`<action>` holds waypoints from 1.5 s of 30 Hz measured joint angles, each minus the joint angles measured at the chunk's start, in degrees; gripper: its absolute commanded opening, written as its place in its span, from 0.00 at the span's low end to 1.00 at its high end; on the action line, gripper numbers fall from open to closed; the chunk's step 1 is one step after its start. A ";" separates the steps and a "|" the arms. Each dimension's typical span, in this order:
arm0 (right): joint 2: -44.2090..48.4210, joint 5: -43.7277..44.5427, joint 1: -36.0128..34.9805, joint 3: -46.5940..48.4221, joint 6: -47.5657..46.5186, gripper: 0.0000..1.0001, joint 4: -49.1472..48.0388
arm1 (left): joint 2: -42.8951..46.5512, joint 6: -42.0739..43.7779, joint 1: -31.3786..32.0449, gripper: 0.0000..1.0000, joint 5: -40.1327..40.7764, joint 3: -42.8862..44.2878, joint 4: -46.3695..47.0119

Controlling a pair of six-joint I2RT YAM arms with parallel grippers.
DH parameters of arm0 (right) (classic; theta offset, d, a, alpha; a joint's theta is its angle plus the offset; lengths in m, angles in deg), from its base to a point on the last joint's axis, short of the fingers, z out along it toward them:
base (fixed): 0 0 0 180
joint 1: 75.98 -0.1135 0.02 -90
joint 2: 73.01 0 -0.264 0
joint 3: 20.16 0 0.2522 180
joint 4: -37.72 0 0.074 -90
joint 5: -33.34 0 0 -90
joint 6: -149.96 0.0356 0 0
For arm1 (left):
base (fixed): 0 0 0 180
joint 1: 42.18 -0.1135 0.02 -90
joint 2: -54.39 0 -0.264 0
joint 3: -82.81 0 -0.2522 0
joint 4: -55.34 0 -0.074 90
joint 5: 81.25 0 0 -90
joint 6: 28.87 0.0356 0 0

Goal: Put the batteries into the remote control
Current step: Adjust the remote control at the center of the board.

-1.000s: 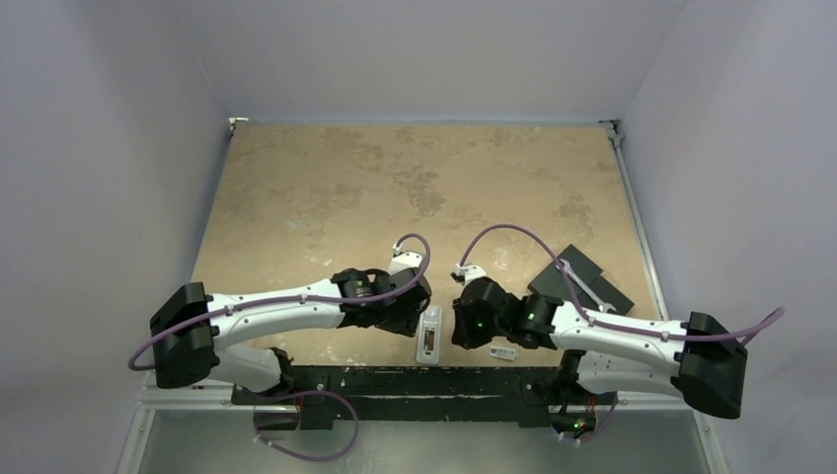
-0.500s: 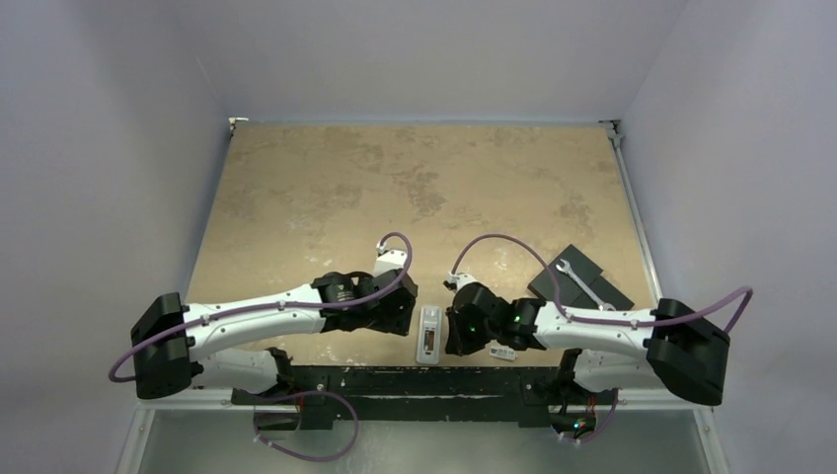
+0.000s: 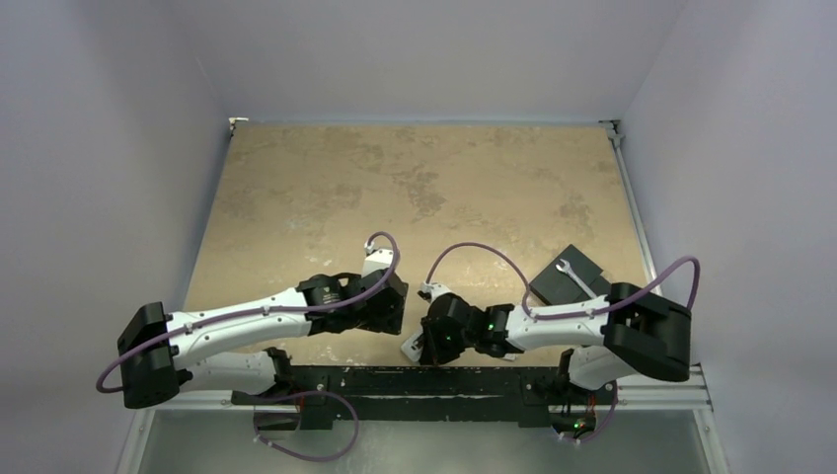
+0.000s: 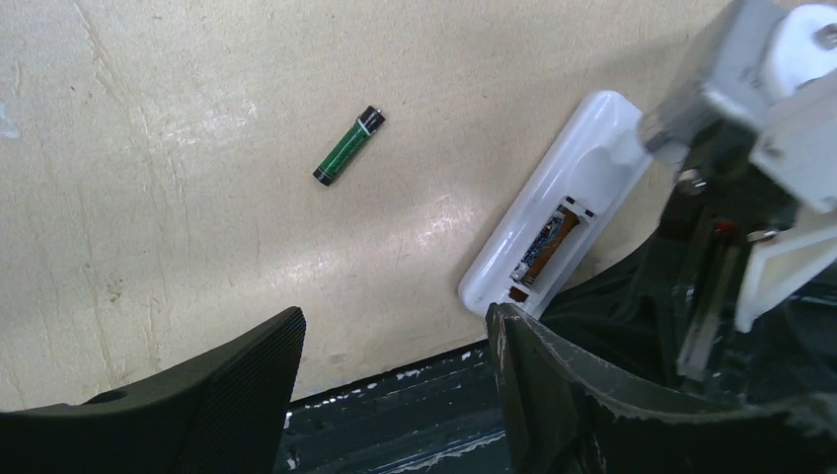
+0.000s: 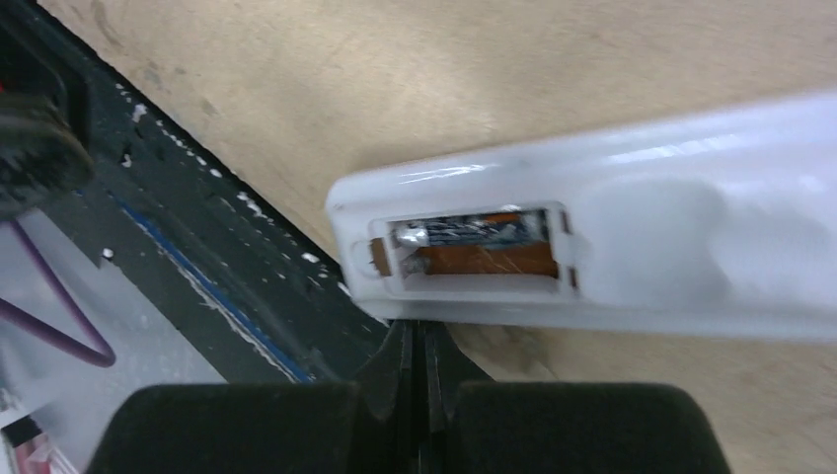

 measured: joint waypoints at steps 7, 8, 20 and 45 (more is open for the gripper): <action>-6.08 0.72 -1.55 4.57 1.64 0.06 -2.49 | 0.70 -0.02 0.00 0.68 0.00 -0.33 0.09; -6.49 1.18 -1.60 5.11 1.64 0.07 -2.34 | 0.92 -0.02 0.00 0.68 0.00 -0.55 0.09; -10.05 5.27 -1.73 10.51 0.85 0.12 1.29 | 4.35 -1.14 0.00 0.64 0.50 -0.96 -0.68; -1.57 11.76 -1.40 20.15 -11.89 0.55 12.52 | 10.47 -2.58 -0.02 0.64 5.09 -0.96 -4.70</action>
